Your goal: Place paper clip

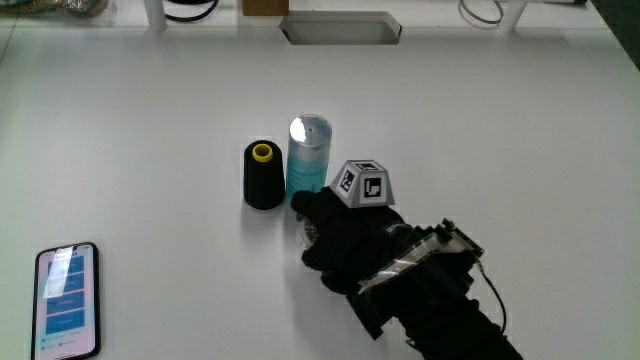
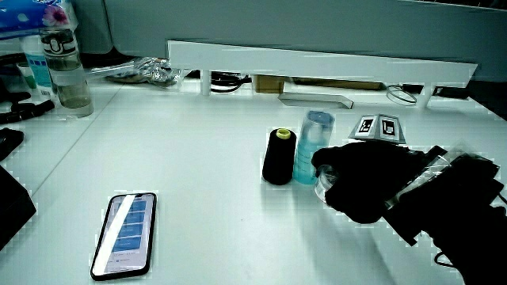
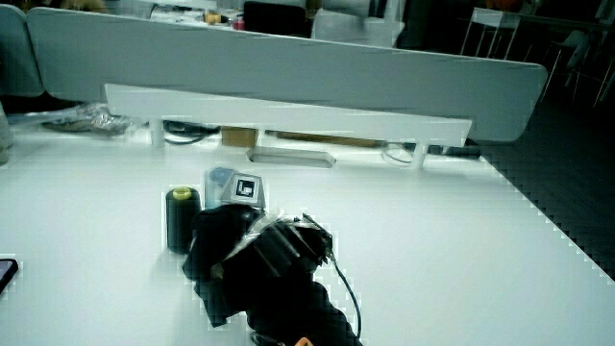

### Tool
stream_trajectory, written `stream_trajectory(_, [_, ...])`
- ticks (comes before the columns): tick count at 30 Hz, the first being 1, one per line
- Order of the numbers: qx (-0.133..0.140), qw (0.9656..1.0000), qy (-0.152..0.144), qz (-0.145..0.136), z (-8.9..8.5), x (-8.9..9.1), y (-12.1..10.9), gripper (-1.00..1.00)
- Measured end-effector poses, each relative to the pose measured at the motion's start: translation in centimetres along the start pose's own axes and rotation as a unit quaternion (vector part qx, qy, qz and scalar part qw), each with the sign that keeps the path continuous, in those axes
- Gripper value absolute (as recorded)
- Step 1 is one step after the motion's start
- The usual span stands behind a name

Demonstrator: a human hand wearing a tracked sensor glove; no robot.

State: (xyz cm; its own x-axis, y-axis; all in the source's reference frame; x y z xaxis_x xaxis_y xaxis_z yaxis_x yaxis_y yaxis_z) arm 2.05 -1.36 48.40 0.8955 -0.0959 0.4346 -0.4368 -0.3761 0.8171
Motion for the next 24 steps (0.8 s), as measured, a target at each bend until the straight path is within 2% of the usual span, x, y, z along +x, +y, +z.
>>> stream_trajectory(5, [-0.023, 0.9997, -0.010, -0.006, -0.6, -0.2, 0.6, 0.00])
stream_trajectory(6, [-0.021, 0.9998, 0.006, 0.001, -0.4, -0.3, 0.4, 0.00])
stream_trajectory(7, [-0.013, 0.9999, 0.000, -0.005, -0.5, -0.2, 0.5, 0.00])
stream_trajectory(8, [-0.017, 0.9998, -0.007, -0.009, -0.6, -0.2, 0.6, 0.00])
stream_trajectory(10, [-0.019, 0.9998, 0.001, 0.003, -0.7, -0.5, 0.6, 0.00])
stream_trajectory(14, [-0.021, 0.9998, -0.006, -0.001, -1.1, -1.0, 1.1, 0.00])
stream_trajectory(20, [-0.046, 0.9988, -0.014, -0.011, -2.4, -1.1, 2.5, 0.00])
stream_trajectory(21, [-0.044, 0.9987, -0.018, -0.019, -2.7, -1.0, 2.7, 0.00])
stream_trajectory(22, [-0.046, 0.9987, -0.014, -0.014, -2.8, -1.1, 2.8, 0.00])
stream_trajectory(24, [-0.062, 0.9977, -0.016, -0.023, -3.4, -0.8, 3.3, 0.00])
